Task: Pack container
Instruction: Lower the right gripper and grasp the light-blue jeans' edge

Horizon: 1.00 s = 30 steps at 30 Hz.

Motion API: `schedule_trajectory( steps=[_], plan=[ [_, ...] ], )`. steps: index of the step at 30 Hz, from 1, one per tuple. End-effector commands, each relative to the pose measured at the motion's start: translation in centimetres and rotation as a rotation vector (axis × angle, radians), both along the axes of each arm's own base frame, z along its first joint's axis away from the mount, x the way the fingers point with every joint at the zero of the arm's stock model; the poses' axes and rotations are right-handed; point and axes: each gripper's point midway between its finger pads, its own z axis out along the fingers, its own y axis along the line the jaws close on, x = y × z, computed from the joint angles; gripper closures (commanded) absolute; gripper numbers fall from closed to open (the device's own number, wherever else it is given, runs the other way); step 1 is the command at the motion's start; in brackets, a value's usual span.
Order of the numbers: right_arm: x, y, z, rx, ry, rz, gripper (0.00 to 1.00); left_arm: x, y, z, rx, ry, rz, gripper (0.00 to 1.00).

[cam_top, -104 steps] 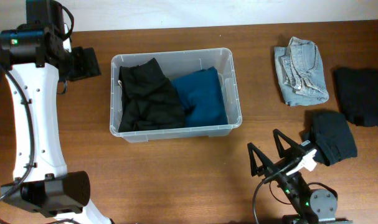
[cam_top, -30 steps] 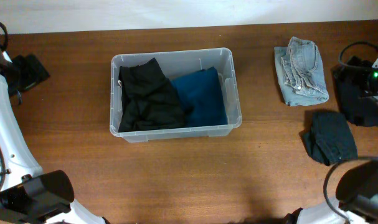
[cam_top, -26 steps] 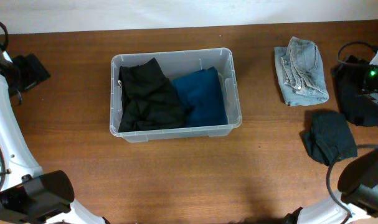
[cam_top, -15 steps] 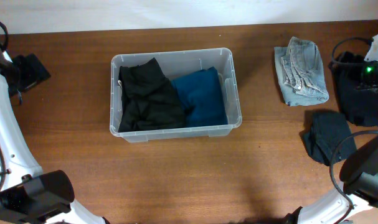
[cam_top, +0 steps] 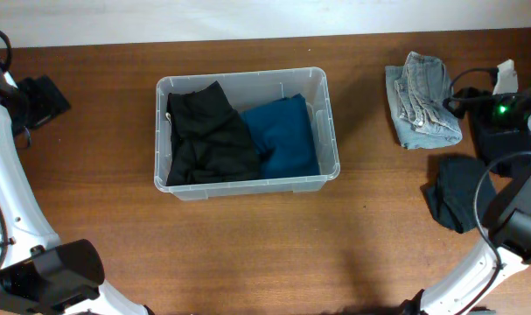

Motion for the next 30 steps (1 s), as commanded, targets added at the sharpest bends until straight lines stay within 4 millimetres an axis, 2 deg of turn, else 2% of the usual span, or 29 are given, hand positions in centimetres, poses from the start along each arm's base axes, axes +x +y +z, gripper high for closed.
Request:
schedule_trajectory(
  steps=[1,10,21,25,30],
  plan=[
    [0.3,-0.3,0.5,0.058,-0.055,0.021,0.02,-0.3,-0.2,1.3,0.002,-0.038,0.01,0.01],
    [0.4,0.7,-2.8,0.132,-0.01,0.036,0.02,-0.3,-0.2,1.3,0.002,-0.038,0.01,0.0],
    [0.8,1.2,-4.3,0.21,-0.008,0.024,0.02,-0.3,-0.2,1.3,0.002,-0.038,0.01,0.01],
    [1.1,1.4,-4.2,0.266,-0.045,0.035,0.02,-0.3,-0.2,1.3,0.002,-0.038,0.01,0.01],
    [1.4,0.8,-5.3,0.324,-0.039,-0.017,0.02,-0.3,-0.2,1.3,0.002,-0.038,0.01,0.01]
  ],
)
